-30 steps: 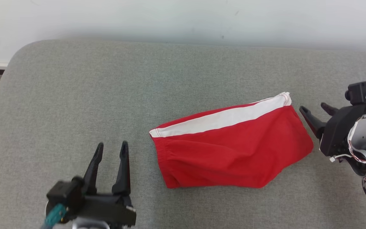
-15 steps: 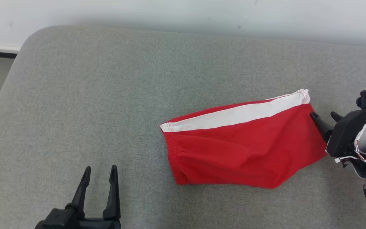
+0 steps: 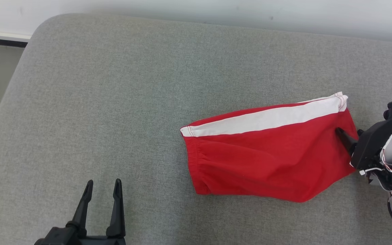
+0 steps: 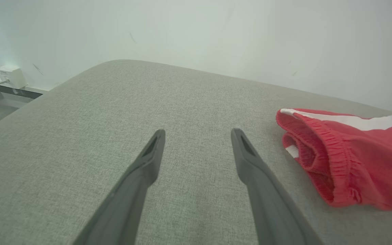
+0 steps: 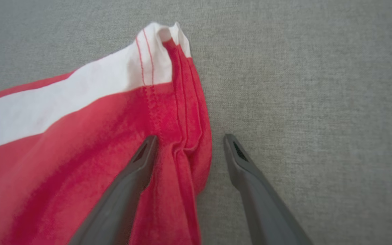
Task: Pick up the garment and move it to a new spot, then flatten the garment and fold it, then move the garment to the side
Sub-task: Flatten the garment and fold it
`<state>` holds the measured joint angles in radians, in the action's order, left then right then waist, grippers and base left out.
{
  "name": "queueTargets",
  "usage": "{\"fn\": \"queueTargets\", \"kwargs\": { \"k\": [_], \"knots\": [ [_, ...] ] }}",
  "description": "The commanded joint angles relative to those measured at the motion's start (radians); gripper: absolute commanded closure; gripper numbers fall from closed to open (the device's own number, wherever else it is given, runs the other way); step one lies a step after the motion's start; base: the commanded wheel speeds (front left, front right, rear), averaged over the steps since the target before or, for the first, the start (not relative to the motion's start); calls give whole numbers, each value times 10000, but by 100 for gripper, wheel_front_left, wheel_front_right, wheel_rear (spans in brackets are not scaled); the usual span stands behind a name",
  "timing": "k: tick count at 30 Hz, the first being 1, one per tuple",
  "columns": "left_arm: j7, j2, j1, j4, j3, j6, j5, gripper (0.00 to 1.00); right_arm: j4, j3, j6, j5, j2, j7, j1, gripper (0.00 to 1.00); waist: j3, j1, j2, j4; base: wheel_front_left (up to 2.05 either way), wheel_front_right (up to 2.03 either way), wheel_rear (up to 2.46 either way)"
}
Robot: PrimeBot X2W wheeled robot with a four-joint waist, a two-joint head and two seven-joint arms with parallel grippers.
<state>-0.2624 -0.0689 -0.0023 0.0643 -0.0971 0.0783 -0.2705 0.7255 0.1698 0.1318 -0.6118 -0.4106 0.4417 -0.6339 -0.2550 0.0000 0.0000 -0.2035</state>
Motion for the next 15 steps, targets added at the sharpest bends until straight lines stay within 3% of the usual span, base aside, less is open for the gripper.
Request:
{"fn": "queueTargets", "kwargs": {
  "k": [1,5,6,7,10,15],
  "knots": [
    [-27,50,115,-14,30,10,156,0,190,36,-26,67,202,232,214,0,-24,0,0,-22,0,0,0],
    [-27,111,164,31,88,87,165,0,375,-35,-26,213,380,748,397,0,-37,0,0,-41,0,0,0],
    [-27,120,175,52,106,117,144,0,373,-36,-26,233,429,843,464,21,-22,0,0,-44,0,0,0],
    [-27,128,189,84,122,144,150,0,346,-45,-26,268,460,881,524,51,-7,0,0,-47,0,0,0],
    [-27,151,197,154,169,175,162,0,216,-58,-26,402,511,922,631,98,39,0,0,-51,0,0,0],
    [-27,178,196,216,185,245,137,0,-39,-22,-26,576,505,711,750,100,96,0,0,-68,0,0,0]
  ]
}}
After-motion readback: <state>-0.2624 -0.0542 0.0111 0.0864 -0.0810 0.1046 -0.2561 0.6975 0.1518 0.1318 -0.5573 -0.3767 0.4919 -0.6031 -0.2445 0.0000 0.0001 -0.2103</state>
